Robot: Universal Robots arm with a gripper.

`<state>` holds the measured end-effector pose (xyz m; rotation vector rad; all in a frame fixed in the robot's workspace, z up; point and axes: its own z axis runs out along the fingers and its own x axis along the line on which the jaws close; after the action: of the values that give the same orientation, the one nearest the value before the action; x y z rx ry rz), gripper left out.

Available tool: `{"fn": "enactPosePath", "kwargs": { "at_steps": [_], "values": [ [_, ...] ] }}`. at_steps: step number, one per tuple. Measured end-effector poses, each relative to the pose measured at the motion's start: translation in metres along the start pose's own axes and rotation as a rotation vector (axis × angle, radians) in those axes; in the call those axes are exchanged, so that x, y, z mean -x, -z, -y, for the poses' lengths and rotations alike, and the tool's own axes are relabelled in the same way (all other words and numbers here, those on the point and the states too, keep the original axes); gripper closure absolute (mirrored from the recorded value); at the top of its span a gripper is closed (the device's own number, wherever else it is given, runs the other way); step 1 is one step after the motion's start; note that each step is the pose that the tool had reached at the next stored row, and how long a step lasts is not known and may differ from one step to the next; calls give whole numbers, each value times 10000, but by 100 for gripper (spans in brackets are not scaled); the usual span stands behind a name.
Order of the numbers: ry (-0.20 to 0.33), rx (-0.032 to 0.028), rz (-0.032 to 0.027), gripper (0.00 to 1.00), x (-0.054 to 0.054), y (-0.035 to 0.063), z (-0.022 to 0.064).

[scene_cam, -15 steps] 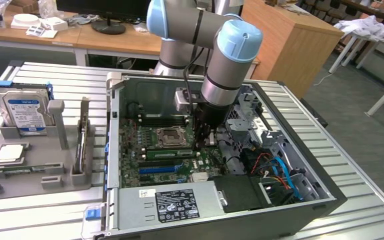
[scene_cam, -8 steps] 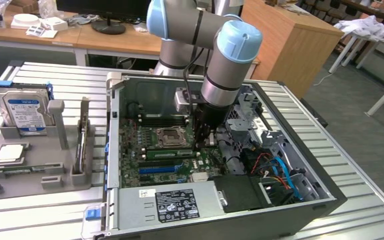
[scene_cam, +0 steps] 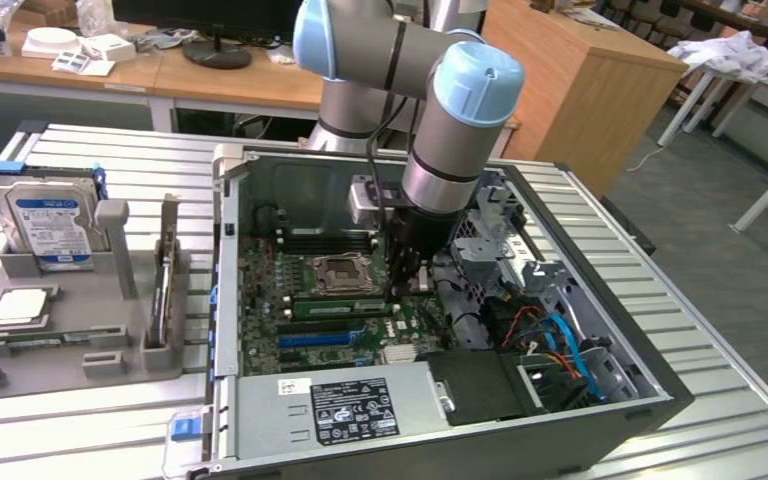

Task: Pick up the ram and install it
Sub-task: 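Press down the ram until it locks into place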

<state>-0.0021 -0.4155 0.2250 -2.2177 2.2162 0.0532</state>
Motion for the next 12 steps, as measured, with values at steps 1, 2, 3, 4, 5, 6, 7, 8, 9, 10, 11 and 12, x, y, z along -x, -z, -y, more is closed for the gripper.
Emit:
{"fn": "enactPosePath", "kwargs": {
  "at_steps": [1,2,3,4,5,6,7,8,9,10,11,12],
  "values": [
    [0,0,0,89,0,0,0],
    [0,-2,2,89,0,-4,0],
    [-1,-2,1,89,-1,-6,0],
    [0,-1,-1,89,-1,-8,0],
    [-1,0,-2,89,-1,-8,0],
    [0,1,-1,89,-1,-8,0],
    [0,0,-1,89,-1,-8,0],
    [0,0,0,89,-1,-9,0],
    [0,0,1,89,-1,-9,0],
    [0,-1,2,89,-1,-12,0],
    [0,-2,1,89,-3,-15,0],
    [0,-1,-1,89,-4,-18,0]
  ]
}}
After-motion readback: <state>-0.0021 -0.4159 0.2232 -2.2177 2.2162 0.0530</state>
